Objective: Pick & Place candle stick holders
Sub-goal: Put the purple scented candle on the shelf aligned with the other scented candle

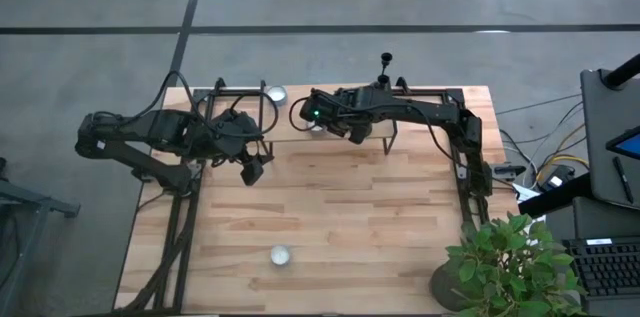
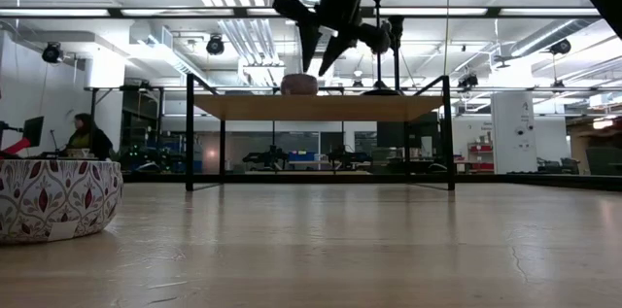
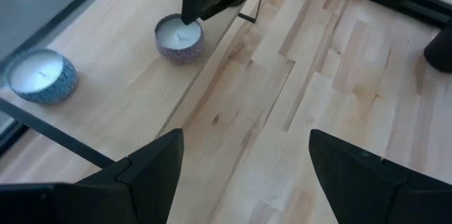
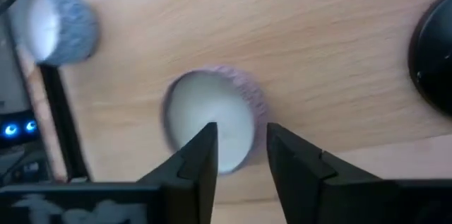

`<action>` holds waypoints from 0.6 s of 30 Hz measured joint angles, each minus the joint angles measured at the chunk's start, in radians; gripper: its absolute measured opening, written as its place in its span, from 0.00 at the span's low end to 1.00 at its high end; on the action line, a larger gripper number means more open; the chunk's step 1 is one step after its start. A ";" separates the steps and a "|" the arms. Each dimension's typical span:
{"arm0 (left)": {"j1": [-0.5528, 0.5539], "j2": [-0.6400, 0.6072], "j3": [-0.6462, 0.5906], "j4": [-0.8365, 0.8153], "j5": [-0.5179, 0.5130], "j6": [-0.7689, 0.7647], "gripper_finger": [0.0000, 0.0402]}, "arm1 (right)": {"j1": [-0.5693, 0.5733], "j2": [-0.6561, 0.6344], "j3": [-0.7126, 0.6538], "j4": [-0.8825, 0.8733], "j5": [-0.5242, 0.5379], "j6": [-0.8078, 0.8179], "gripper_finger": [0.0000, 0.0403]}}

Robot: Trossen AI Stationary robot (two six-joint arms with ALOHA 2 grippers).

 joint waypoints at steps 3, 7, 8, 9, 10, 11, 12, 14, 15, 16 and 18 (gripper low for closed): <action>0.000 0.001 0.000 0.006 -0.001 0.055 0.75 | 0.021 -0.004 0.029 -0.001 0.002 -0.051 0.31; 0.000 0.001 0.000 0.019 -0.004 0.125 0.75 | 0.059 -0.009 0.075 -0.001 0.029 -0.126 0.32; 0.001 0.001 0.000 0.019 -0.009 0.137 0.75 | 0.071 -0.013 0.086 0.000 0.044 -0.160 0.32; 0.000 0.001 0.000 0.019 -0.015 0.151 0.75 | 0.082 -0.015 0.096 0.001 0.055 -0.199 0.32; 0.001 0.001 0.000 0.019 -0.017 0.169 0.75 | 0.093 -0.019 0.105 0.001 0.059 -0.239 0.31; 0.001 0.001 0.000 0.020 -0.015 0.190 0.75 | 0.104 -0.022 0.111 0.002 0.061 -0.286 0.30; 0.001 0.001 0.000 0.021 -0.010 0.212 0.75 | 0.115 -0.024 0.117 0.002 0.061 -0.349 0.30; 0.001 0.001 0.000 0.028 -0.002 0.266 0.75 | 0.136 -0.024 0.123 -0.003 0.045 -0.469 0.27; 0.001 0.004 0.000 0.028 0.011 0.293 0.75 | 0.144 -0.026 0.123 -0.019 0.029 -0.489 0.26; 0.001 0.006 0.000 0.028 0.033 0.322 0.75 | 0.157 -0.029 0.123 -0.033 0.023 -0.493 0.25; 0.001 0.017 0.000 0.030 0.082 0.385 0.75 | 0.184 -0.044 0.122 -0.040 0.028 -0.527 0.22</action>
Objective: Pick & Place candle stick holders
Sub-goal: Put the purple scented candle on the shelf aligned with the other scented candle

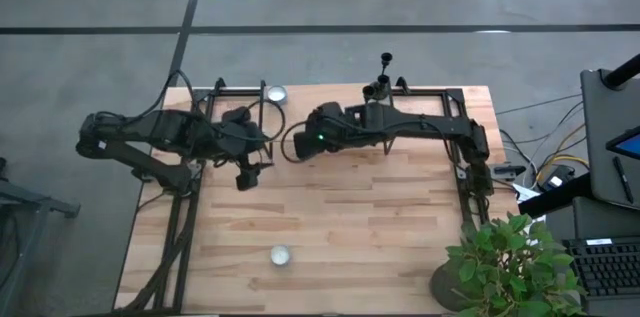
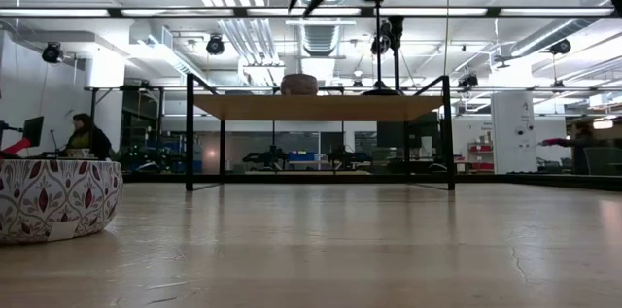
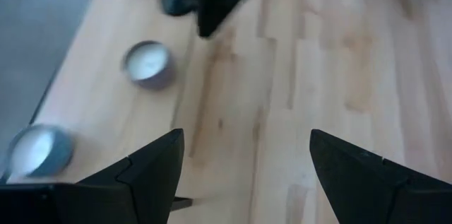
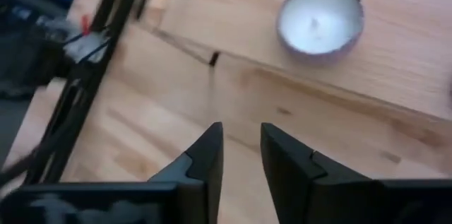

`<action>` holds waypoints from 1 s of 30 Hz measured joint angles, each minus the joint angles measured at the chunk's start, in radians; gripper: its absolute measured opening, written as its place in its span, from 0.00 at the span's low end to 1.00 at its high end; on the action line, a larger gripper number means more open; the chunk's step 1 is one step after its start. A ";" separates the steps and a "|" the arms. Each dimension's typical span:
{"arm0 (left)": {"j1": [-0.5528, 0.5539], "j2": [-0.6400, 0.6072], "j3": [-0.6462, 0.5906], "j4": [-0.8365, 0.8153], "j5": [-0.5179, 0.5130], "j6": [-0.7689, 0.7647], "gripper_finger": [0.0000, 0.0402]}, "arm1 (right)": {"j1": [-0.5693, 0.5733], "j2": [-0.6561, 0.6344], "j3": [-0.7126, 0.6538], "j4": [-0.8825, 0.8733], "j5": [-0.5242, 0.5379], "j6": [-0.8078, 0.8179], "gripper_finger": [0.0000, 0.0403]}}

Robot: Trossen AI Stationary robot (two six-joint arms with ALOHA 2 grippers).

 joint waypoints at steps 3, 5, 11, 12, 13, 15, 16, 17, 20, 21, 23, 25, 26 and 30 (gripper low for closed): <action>0.000 0.031 0.000 0.001 0.038 0.081 0.75 | 0.046 -0.040 -0.003 -0.003 0.025 -0.071 0.17; 0.002 0.063 0.000 0.007 0.039 0.113 0.75 | 0.070 -0.061 -0.007 -0.031 0.032 -0.101 0.11; 0.022 0.157 0.000 0.028 0.035 0.238 0.75 | 0.162 -0.088 -0.016 -0.089 0.142 -0.218 0.02; 0.027 0.170 0.000 0.031 0.035 0.263 0.74 | 0.175 -0.094 -0.015 -0.109 0.146 -0.219 0.02; 0.034 0.177 0.000 0.036 0.035 0.289 0.73 | 0.189 -0.100 -0.015 -0.130 0.151 -0.219 0.02; 0.051 0.199 0.000 0.042 0.035 0.343 0.71 | 0.223 -0.101 -0.016 -0.151 0.194 -0.216 0.02; 0.064 0.206 0.000 0.046 0.035 0.365 0.69 | 0.243 -0.099 -0.018 -0.151 0.231 -0.208 0.02; 0.078 0.216 0.000 0.050 0.035 0.385 0.67 | 0.265 -0.099 -0.020 -0.154 0.265 -0.197 0.02; 0.123 0.248 0.000 0.074 0.035 0.438 0.60 | 0.336 -0.106 -0.020 -0.152 0.334 -0.165 0.02; 0.139 0.257 0.000 0.084 0.040 0.460 0.58 | 0.357 -0.111 -0.020 -0.153 0.355 -0.152 0.02; 0.169 0.276 0.000 0.111 0.051 0.518 0.54 | 0.389 -0.122 -0.019 -0.181 0.402 -0.091 0.02; 0.197 0.297 0.005 0.130 0.052 0.577 0.51 | 0.412 -0.124 -0.019 -0.216 0.439 -0.026 0.02; 0.212 0.306 0.007 0.139 0.051 0.602 0.50 | 0.426 -0.127 -0.019 -0.237 0.452 0.009 0.02; 0.266 0.348 0.008 0.180 0.063 0.676 0.48 | 0.473 -0.133 -0.019 -0.291 0.467 0.106 0.02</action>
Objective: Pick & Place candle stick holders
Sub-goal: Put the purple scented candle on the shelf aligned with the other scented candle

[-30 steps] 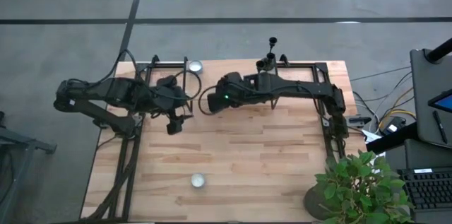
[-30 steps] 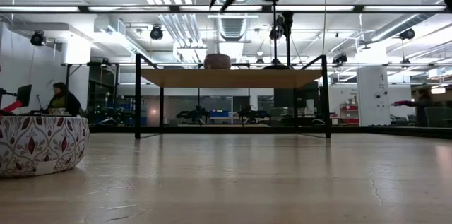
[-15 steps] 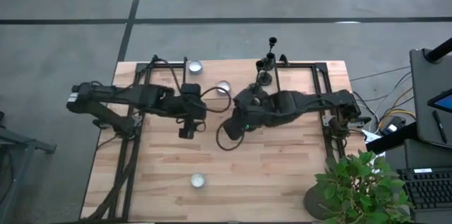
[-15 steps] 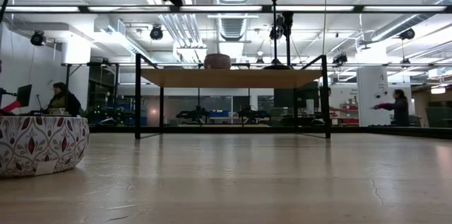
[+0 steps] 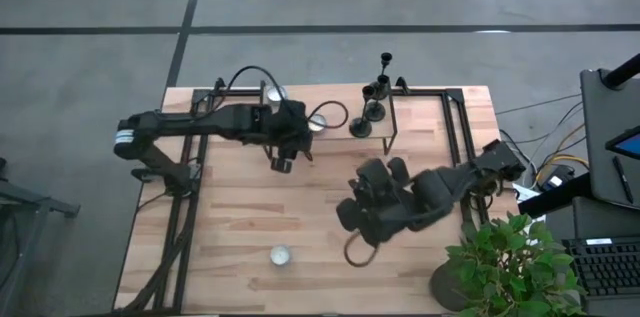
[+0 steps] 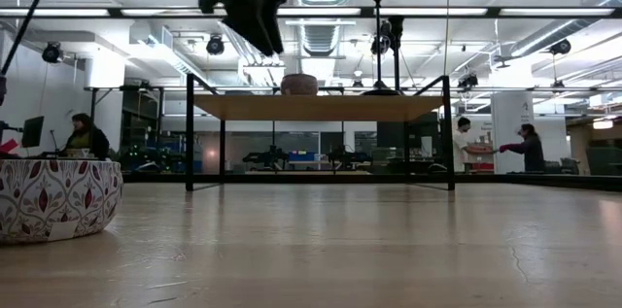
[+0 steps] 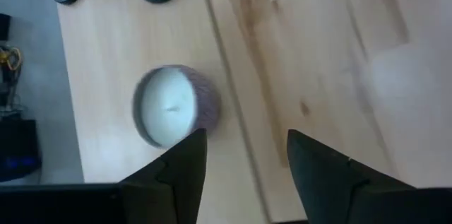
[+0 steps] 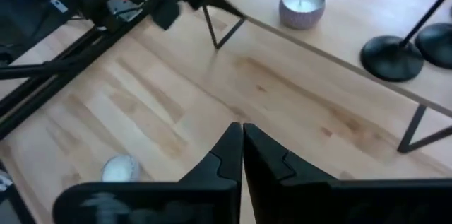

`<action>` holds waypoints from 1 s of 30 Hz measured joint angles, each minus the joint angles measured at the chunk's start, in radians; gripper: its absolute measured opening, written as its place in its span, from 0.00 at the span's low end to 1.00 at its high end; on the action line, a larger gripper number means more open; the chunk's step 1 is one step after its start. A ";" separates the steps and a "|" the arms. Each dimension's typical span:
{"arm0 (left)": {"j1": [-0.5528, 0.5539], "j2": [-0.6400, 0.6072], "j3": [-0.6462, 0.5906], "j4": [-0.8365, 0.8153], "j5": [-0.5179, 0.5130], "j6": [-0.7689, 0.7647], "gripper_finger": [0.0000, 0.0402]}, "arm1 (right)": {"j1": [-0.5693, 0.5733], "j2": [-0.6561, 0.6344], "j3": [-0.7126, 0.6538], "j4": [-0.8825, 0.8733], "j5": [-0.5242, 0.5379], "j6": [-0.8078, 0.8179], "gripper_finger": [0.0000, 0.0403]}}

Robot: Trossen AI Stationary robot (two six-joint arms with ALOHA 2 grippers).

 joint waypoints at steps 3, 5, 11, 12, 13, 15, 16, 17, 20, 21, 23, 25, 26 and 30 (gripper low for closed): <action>0.026 0.027 0.000 0.027 0.001 0.056 0.47 | 0.014 -0.002 0.000 -0.016 0.006 0.034 0.02; 0.035 0.044 0.000 0.055 -0.003 0.080 0.47 | 0.014 0.000 0.000 -0.018 0.006 0.062 0.02; 0.053 0.075 0.001 0.092 -0.002 0.112 0.47 | 0.021 0.000 0.000 -0.018 0.005 0.087 0.02; 0.055 0.080 0.001 0.089 -0.002 0.112 0.47 | 0.020 0.000 0.000 -0.019 0.005 0.086 0.02; 0.055 0.086 0.001 0.089 -0.003 0.110 0.47 | 0.019 0.000 0.000 -0.019 0.005 0.086 0.02; 0.055 0.092 0.001 0.089 -0.002 0.108 0.47 | 0.019 0.000 0.000 -0.023 0.006 0.086 0.02; 0.055 0.095 0.001 0.089 -0.002 0.109 0.47 | 0.020 0.000 0.000 -0.023 0.006 0.085 0.02; 0.055 0.099 0.001 0.090 -0.002 0.112 0.47 | 0.020 0.000 0.000 -0.023 0.006 0.083 0.02; 0.057 0.110 0.001 0.094 -0.002 0.117 0.47 | 0.020 0.000 0.000 -0.023 0.006 0.076 0.02; 0.059 0.112 0.001 0.095 -0.002 0.119 0.47 | 0.020 0.000 0.000 -0.023 0.008 0.071 0.02; 0.062 0.112 0.001 0.098 -0.002 0.120 0.46 | 0.019 0.000 0.000 -0.023 0.009 0.068 0.02; 0.068 0.112 0.001 0.101 -0.004 0.120 0.43 | 0.020 0.000 0.000 -0.023 0.009 0.068 0.02; 0.070 0.112 0.001 0.106 -0.009 0.119 0.42 | 0.020 0.000 0.000 -0.023 0.009 0.068 0.02; 0.079 0.112 0.004 0.109 -0.018 0.114 0.34 | 0.020 0.000 0.000 -0.023 0.009 0.067 0.02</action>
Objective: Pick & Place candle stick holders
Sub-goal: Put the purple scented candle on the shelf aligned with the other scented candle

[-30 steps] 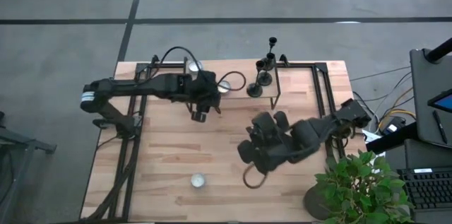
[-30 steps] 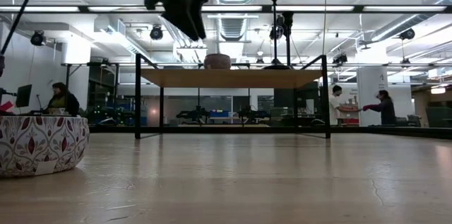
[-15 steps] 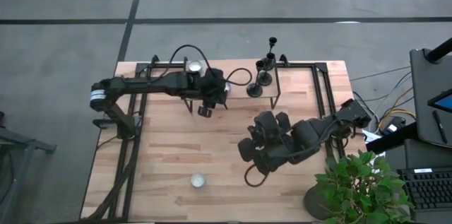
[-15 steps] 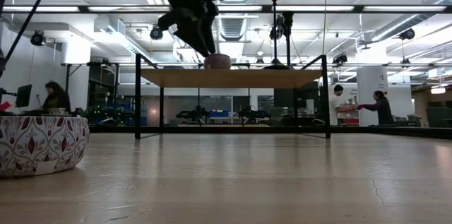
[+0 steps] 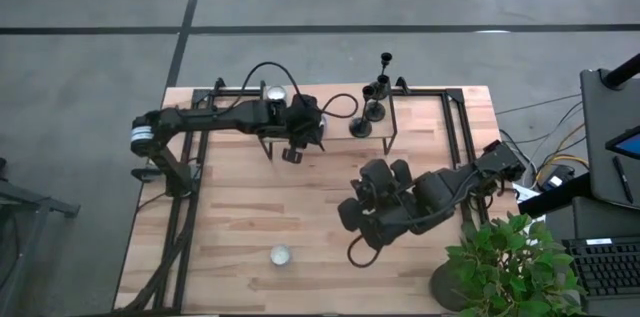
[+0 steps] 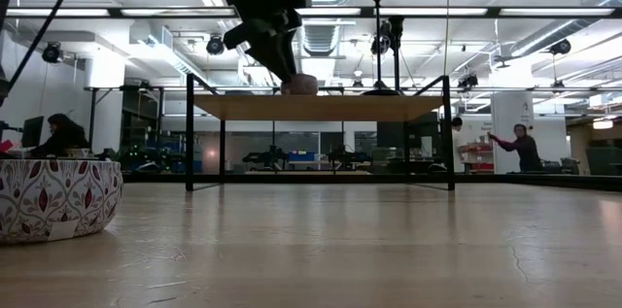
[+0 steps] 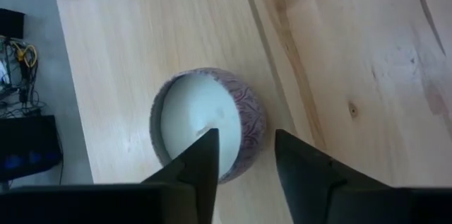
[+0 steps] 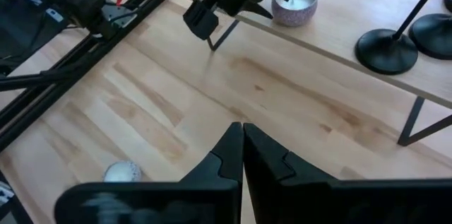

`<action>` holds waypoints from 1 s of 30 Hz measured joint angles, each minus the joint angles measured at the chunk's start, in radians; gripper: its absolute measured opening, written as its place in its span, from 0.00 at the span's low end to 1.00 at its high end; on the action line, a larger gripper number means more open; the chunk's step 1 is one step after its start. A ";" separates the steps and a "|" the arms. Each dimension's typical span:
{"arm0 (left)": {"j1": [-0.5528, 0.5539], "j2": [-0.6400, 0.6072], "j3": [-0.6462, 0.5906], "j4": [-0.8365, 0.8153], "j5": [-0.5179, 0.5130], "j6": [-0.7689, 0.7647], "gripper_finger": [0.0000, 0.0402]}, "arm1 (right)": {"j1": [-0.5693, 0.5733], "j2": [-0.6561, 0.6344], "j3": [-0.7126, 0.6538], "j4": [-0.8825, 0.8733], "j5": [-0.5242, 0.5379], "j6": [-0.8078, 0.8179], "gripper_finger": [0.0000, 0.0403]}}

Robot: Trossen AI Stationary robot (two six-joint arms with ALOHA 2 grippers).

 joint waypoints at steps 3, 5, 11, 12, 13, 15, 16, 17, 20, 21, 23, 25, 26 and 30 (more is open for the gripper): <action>0.004 0.000 0.000 -0.001 0.000 0.002 0.27 | 0.000 0.000 0.000 0.000 0.000 0.000 0.02; 0.004 0.001 0.000 -0.001 0.000 0.002 0.22 | 0.000 0.000 0.000 0.000 0.000 -0.004 0.02; 0.004 0.001 0.000 -0.002 0.007 0.005 0.07 | 0.000 0.000 0.000 0.000 0.003 -0.011 0.02; 0.003 0.001 0.000 -0.002 0.007 0.009 0.04 | 0.000 0.000 0.000 0.000 0.004 -0.011 0.02; 0.003 0.001 0.000 -0.002 0.007 0.011 0.02 | 0.000 0.000 0.000 0.000 0.004 -0.011 0.02; 0.003 0.001 0.000 -0.002 0.007 0.011 0.01 | 0.000 0.000 0.000 0.000 0.012 -0.011 0.02; 0.003 0.001 0.000 -0.004 0.007 0.010 0.02 | 0.000 0.000 0.000 0.000 0.018 -0.010 0.02; 0.003 0.001 0.000 -0.010 0.007 0.008 0.02 | 0.000 0.000 0.000 0.000 0.021 -0.010 0.02; 0.003 0.001 0.007 -0.059 0.008 -0.005 0.01 | 0.000 0.000 0.000 0.000 0.022 -0.011 0.02; 0.003 0.001 0.010 -0.071 0.008 -0.011 0.00 | 0.000 0.000 0.000 0.000 0.022 -0.011 0.02; 0.003 0.001 0.021 -0.105 0.009 -0.016 0.01 | 0.000 0.000 0.000 0.000 0.022 -0.010 0.02; 0.004 0.000 0.034 -0.130 0.008 -0.027 0.00 | -0.001 0.000 0.000 0.001 0.022 -0.011 0.02; 0.004 0.000 0.043 -0.137 0.008 -0.031 0.00 | -0.001 0.000 0.000 0.001 0.022 -0.011 0.02; 0.011 -0.001 0.082 -0.180 0.009 -0.045 0.00 | -0.001 0.000 0.000 0.001 0.027 -0.011 0.02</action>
